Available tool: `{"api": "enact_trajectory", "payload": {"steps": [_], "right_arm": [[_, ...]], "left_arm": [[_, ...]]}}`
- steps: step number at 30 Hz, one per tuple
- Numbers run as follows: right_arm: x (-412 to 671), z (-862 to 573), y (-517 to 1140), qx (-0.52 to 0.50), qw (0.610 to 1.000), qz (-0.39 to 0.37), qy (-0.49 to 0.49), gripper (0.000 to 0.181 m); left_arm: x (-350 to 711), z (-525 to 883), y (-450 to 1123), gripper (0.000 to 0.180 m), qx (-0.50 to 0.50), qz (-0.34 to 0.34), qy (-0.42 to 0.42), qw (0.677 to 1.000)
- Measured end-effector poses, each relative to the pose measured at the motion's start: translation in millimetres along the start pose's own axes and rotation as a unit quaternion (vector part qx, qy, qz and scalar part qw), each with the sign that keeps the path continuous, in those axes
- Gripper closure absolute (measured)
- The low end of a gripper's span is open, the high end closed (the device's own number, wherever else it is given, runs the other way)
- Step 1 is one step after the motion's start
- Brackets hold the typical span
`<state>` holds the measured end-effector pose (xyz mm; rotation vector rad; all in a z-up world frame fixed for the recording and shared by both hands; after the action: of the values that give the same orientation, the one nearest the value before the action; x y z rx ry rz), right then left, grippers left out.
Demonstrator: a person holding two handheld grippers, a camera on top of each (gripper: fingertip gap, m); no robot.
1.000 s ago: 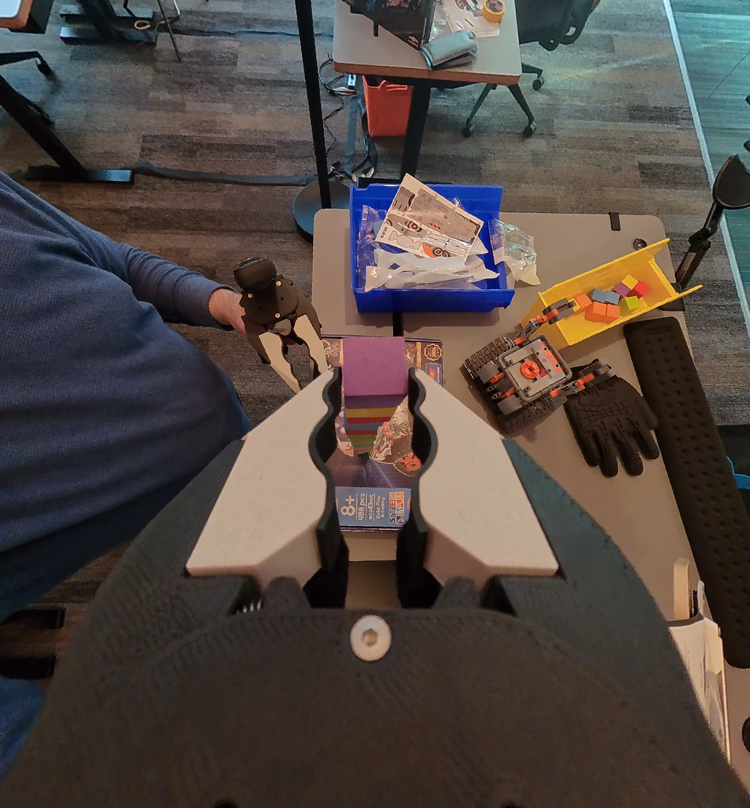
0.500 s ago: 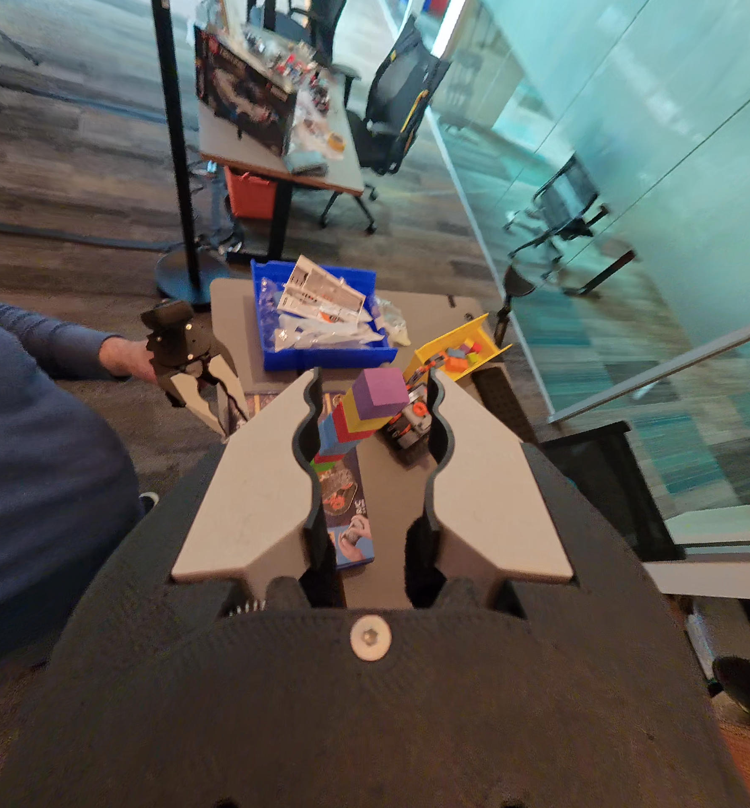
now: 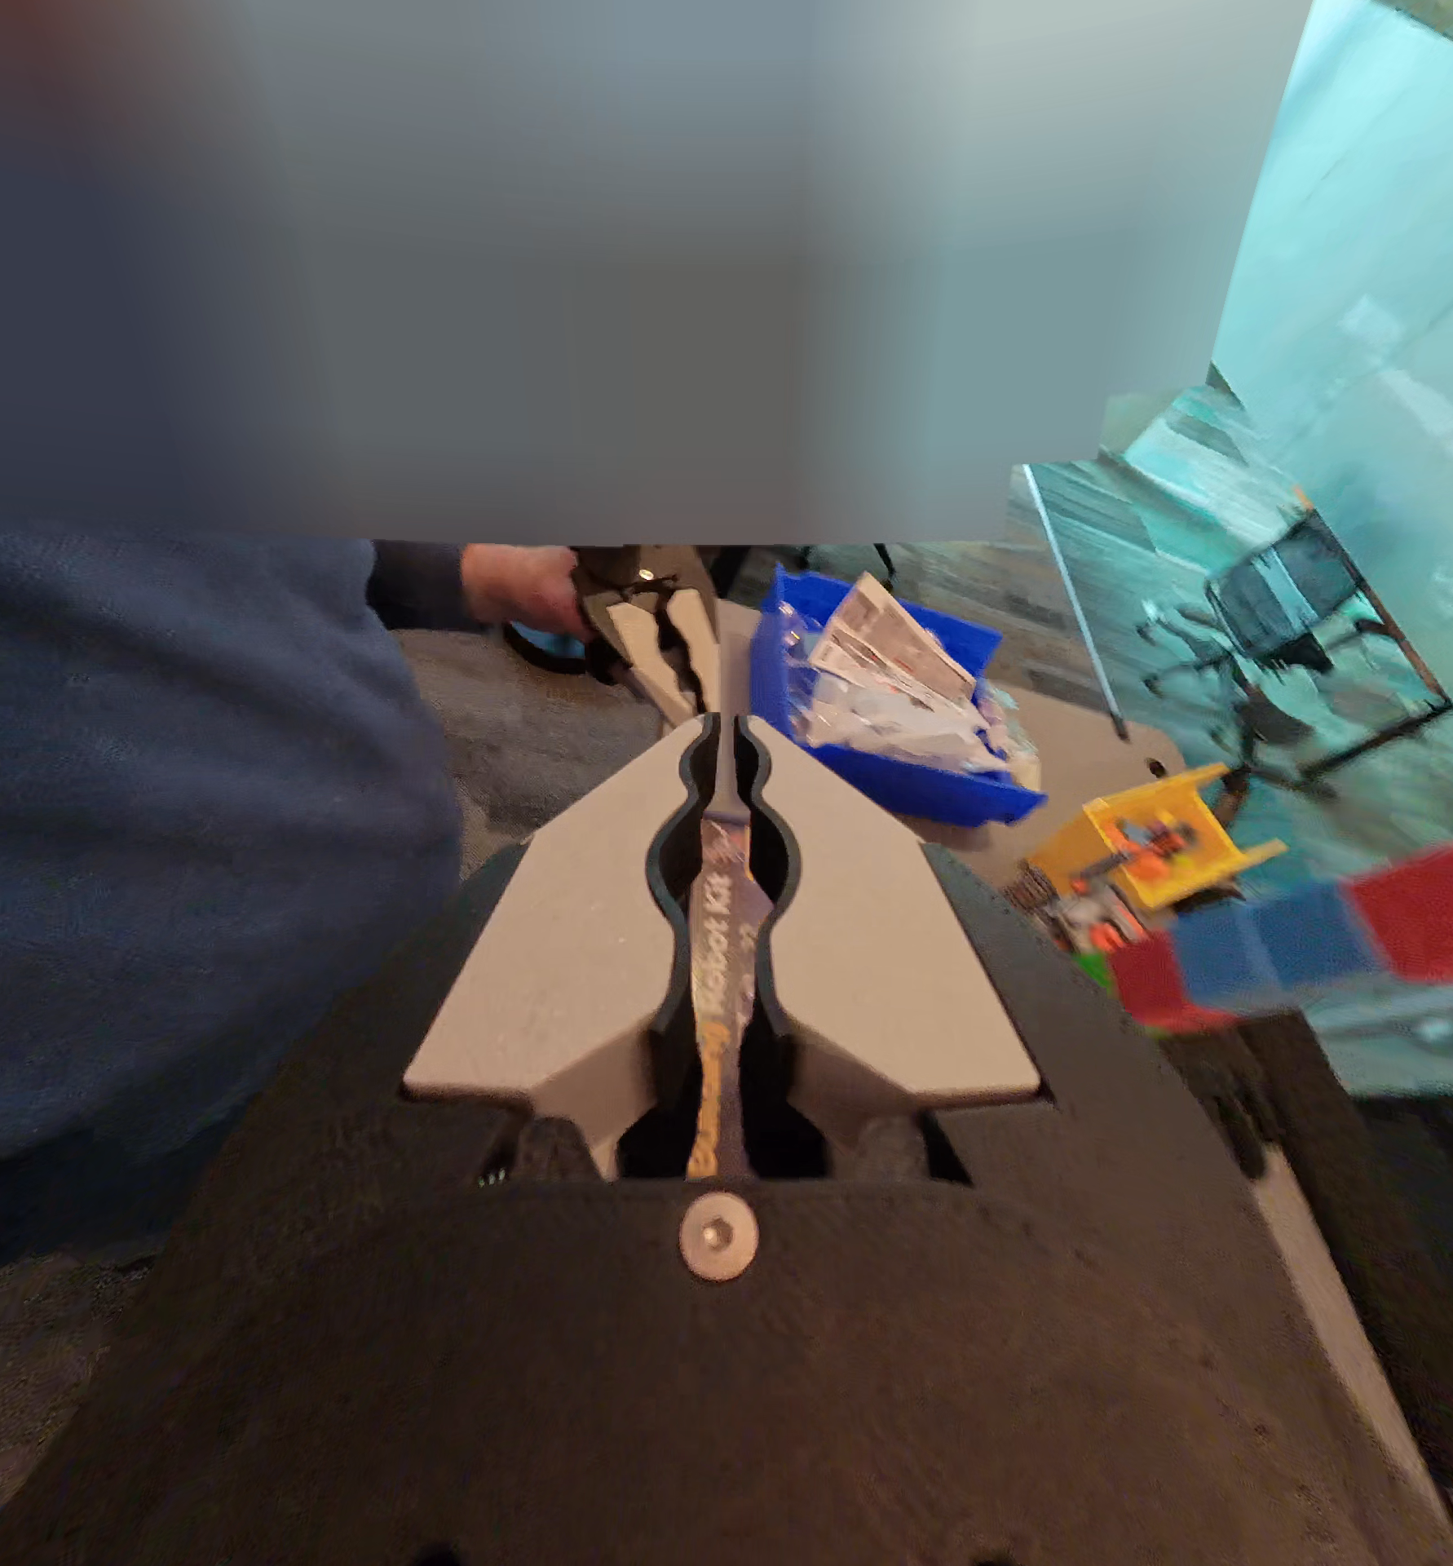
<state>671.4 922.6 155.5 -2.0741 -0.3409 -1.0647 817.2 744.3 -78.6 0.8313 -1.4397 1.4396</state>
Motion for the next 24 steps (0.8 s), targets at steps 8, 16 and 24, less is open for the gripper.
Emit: {"api": "enact_trajectory", "payload": {"steps": [8,16,24], "right_arm": [[-41,55,121,0.073,0.991,-0.089,0.067,0.18],[-77,68,182,0.054,0.991,-0.082,0.087,0.178],[-101,43,167,0.052,0.977,-0.168,0.124,0.179]], "left_arm": [[-22,40,-76,0.161,0.107,0.01,-0.015,0.994],[33,139,-98,0.145,0.183,0.048,0.076,0.979],[110,284,18,0.132,0.164,0.15,0.173,0.96]]}}
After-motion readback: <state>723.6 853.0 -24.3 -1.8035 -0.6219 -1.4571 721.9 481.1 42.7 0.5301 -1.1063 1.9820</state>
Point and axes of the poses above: each gripper's, where its closed fingertips meet, y out along the fingers, x out of its top, z = x × y across the jaws, the point moved 5 cm from there along -y, back along the fingers, and after that the axes turned 7 degrees about z, right-handed, at the moved point
